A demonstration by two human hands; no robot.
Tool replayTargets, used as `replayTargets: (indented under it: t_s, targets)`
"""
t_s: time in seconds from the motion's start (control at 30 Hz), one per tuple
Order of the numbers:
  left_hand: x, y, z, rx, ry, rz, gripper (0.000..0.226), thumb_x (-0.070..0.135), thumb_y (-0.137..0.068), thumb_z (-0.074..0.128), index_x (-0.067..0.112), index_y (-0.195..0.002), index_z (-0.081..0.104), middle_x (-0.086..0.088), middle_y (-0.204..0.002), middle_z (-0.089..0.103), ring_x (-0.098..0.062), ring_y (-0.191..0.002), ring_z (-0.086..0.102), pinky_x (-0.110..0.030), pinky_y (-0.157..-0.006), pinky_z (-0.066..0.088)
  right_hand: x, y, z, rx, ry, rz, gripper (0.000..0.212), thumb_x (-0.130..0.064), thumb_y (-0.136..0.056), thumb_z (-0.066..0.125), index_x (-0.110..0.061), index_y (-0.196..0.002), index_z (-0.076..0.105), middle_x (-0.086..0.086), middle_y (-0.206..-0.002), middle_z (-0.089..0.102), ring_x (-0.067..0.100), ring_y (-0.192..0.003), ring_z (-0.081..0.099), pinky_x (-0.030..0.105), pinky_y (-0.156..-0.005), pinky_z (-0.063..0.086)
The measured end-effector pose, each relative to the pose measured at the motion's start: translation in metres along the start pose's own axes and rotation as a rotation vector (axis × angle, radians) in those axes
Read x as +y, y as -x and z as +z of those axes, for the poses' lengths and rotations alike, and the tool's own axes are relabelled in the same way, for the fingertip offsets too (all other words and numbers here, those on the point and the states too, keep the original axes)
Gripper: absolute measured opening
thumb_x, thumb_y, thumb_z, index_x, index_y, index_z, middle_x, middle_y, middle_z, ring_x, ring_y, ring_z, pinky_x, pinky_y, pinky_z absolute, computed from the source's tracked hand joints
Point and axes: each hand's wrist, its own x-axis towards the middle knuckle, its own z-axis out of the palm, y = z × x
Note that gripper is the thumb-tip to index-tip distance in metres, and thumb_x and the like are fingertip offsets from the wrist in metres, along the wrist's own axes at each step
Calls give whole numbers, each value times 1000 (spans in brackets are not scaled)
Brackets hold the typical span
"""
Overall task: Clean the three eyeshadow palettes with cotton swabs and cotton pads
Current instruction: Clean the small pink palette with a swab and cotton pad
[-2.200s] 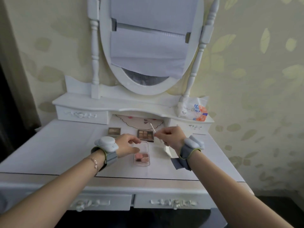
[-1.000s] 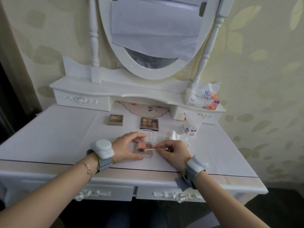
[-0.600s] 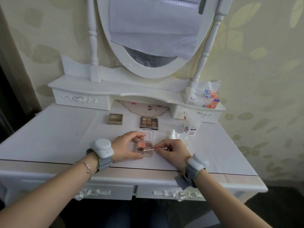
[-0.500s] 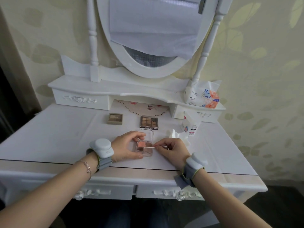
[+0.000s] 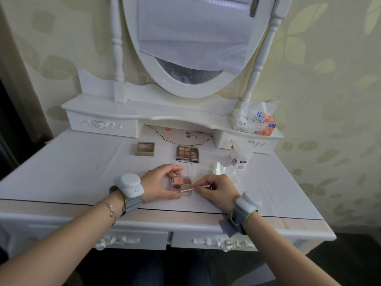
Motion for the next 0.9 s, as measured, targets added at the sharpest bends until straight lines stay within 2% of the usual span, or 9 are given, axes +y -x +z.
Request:
replayTargets:
  t_s: [0.07, 0.17, 0.23, 0.37, 0.53, 0.7, 0.8, 0.9]
  targets:
    - [1, 0, 0, 10, 2, 1, 81, 59, -44, 66, 40, -119, 42, 12, -119, 56, -1, -107, 51, -18, -97, 39, 0, 0, -1, 13, -30, 4, 27, -6, -83, 66, -29, -69, 70, 6, -69, 63, 15, -64, 47, 25, -62, 39]
    - [1, 1, 1, 25, -11, 2, 86, 62, -42, 67, 36, -121, 45, 20, -112, 53, 3, -103, 50, -14, -93, 38, -2, 2, -2, 51, -65, 26, 21, -4, -83, 65, -20, -71, 71, 1, -65, 62, 4, -55, 45, 16, -55, 37]
    - [1, 1, 1, 43, -29, 3, 89, 64, -41, 66, 32, -122, 47, 24, -107, 49, 6, -100, 49, -12, -91, 37, -3, 4, -2, 75, -62, 43, 22, -4, -82, 65, -20, -68, 71, -2, -62, 62, 1, -51, 45, 13, -52, 37]
    - [2, 2, 2, 55, -46, 0, 87, 65, -40, 66, 35, -119, 47, 25, -105, 48, 7, -97, 48, -15, -91, 38, -2, 4, -1, 83, -26, 57, 26, -7, -80, 67, -28, -64, 70, 1, -63, 63, 7, -56, 47, 17, -54, 40]
    - [2, 1, 2, 63, -39, 0, 87, 65, -40, 66, 34, -119, 48, 24, -105, 48, 5, -97, 49, -5, -86, 35, 0, 3, 1, 68, 49, 28, 26, -10, -79, 68, -32, -65, 70, 14, -73, 70, 12, -62, 52, 24, -61, 44]
    - [1, 1, 3, 75, -24, -7, 88, 64, -39, 68, 33, -119, 49, 23, -105, 50, 3, -96, 50, 0, -82, 33, 0, 3, 1, 18, 77, 1, 26, -10, -79, 69, -32, -65, 69, -2, -67, 67, 5, -61, 52, 20, -61, 44]
    - [1, 1, 3, 64, -29, -12, 88, 65, -38, 68, 34, -119, 48, 22, -107, 51, 1, -98, 51, 4, -78, 31, 0, 3, 1, 7, 87, -4, 24, -11, -79, 69, -31, -65, 68, 0, -68, 67, 6, -62, 52, 21, -61, 44]
    - [1, 3, -2, 5, -35, -8, 92, 60, -42, 73, 32, -125, 46, 21, -115, 52, 7, -104, 48, 6, -80, 28, -1, 3, 2, 9, 94, -7, 25, -12, -80, 69, -32, -64, 68, -3, -65, 66, 5, -60, 51, 19, -60, 43]
